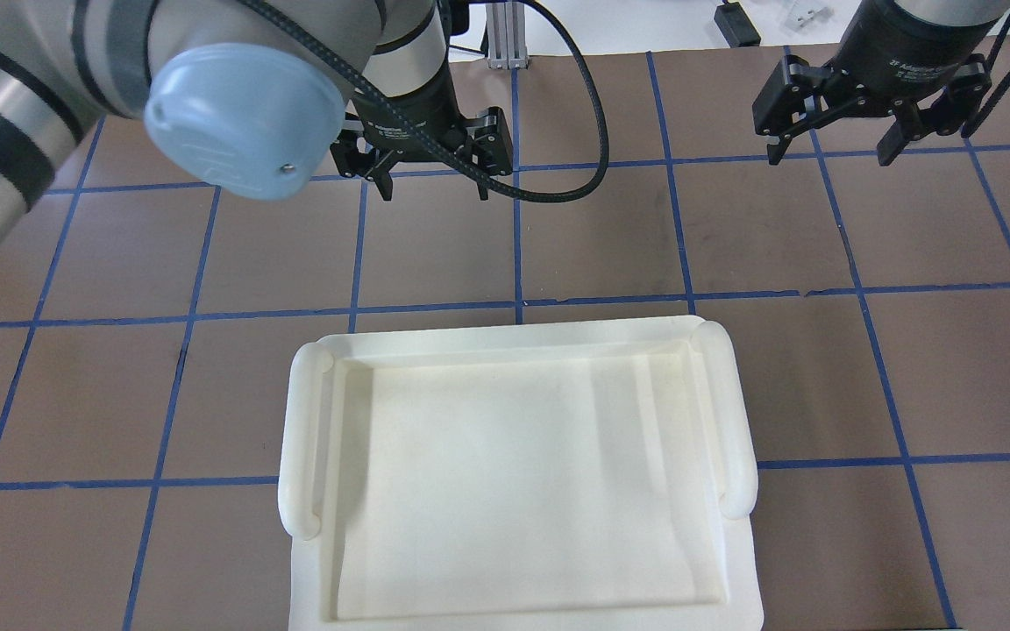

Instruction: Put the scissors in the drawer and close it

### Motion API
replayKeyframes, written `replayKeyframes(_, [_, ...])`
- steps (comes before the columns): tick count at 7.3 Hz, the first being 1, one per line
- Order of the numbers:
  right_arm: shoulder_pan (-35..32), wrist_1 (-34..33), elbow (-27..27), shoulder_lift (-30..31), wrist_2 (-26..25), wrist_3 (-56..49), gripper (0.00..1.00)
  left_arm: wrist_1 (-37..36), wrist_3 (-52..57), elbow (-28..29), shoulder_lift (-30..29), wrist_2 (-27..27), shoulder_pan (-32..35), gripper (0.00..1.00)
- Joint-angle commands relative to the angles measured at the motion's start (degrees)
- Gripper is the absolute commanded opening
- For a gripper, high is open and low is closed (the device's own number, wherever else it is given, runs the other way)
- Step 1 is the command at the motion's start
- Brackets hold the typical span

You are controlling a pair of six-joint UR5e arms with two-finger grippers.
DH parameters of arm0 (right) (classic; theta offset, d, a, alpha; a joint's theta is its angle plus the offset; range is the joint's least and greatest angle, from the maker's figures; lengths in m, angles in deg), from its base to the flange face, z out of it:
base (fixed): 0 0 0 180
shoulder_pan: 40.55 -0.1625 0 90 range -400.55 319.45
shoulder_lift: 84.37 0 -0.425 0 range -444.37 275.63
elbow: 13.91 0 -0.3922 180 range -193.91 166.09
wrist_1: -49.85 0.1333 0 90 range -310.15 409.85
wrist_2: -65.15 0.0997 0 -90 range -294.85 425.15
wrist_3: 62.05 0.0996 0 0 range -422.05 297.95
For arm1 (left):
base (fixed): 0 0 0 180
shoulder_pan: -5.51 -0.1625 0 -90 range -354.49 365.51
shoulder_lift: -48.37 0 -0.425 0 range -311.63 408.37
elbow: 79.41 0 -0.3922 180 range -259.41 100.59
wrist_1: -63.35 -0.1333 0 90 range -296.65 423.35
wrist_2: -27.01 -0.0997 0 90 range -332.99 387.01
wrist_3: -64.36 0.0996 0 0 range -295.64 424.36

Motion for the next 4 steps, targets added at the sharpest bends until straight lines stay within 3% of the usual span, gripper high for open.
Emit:
replayKeyframes(1, [0.0,0.0,0.0,-0.1,-0.1,-0.2,1.0,0.6,1.2,-0.5,6.8,-1.3,-3.0,0.99])
replayKeyframes(3, [0.0,0.0,0.0,-0.1,0.0,-0.3,1.0,0.5,11.5,0.1,10.3,-0.9,-12.5,1.0])
replayKeyframes(4, [0.0,0.1,0.0,0.0,-0.1,-0.3,1.0,-0.3,12.4,-0.3,10.8,-0.6,-13.7,1.0])
